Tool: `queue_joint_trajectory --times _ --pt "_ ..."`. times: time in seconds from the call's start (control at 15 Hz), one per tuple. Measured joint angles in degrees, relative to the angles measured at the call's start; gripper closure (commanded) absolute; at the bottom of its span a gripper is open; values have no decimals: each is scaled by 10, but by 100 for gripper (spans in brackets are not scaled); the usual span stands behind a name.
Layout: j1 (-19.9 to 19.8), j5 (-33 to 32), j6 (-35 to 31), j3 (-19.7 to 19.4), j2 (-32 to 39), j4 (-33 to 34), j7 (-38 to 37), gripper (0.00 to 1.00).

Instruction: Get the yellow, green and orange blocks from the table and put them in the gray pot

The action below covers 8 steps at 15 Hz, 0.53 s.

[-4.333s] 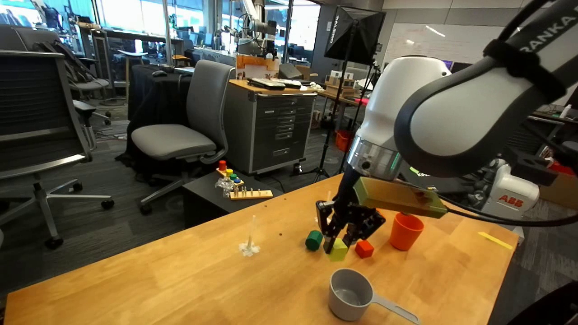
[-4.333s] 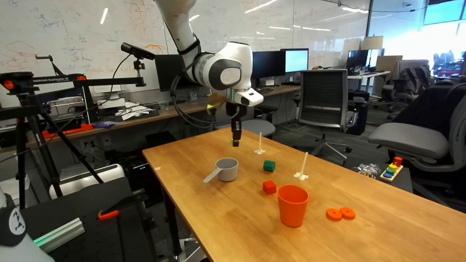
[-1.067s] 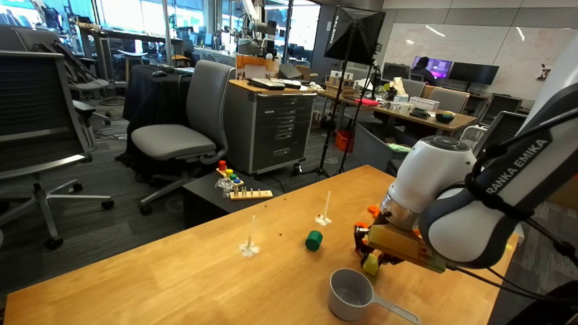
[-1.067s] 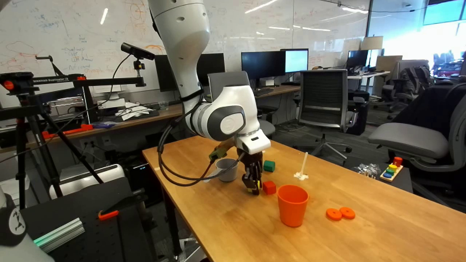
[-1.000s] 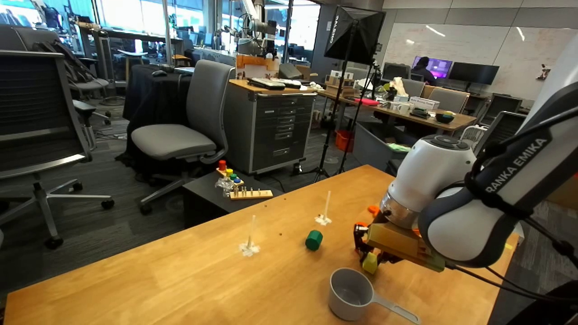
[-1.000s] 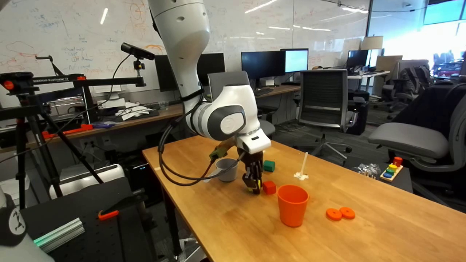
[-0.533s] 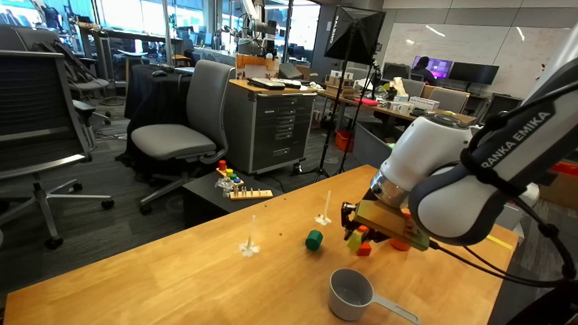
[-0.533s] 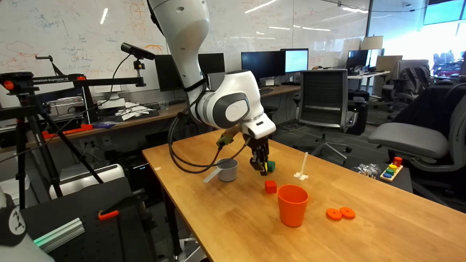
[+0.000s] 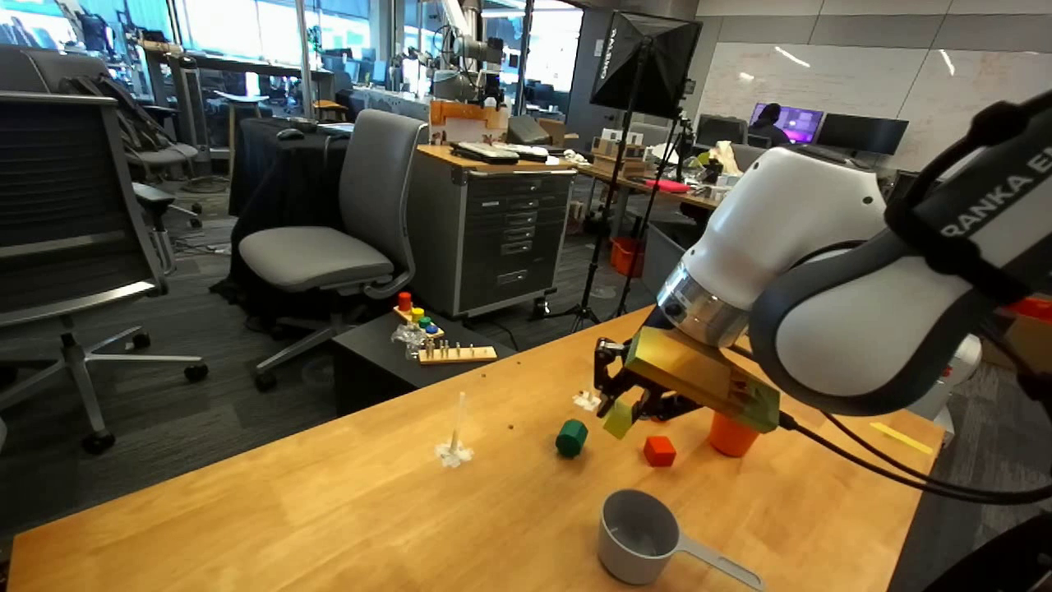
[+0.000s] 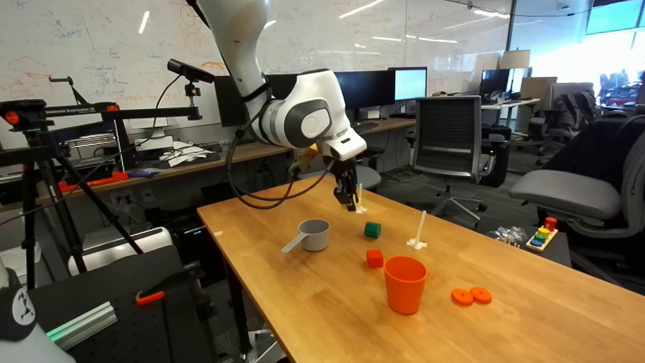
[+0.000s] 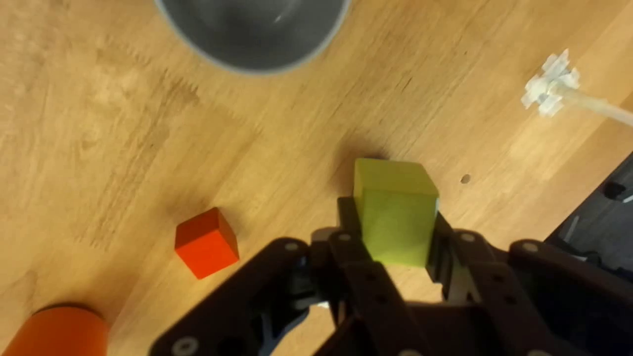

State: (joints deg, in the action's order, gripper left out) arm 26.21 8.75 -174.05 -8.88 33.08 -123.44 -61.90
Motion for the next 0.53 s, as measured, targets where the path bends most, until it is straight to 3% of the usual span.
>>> queue_joint_trajectory --times 0.53 --pt "4 0 27 55 -41 -52 0 92"
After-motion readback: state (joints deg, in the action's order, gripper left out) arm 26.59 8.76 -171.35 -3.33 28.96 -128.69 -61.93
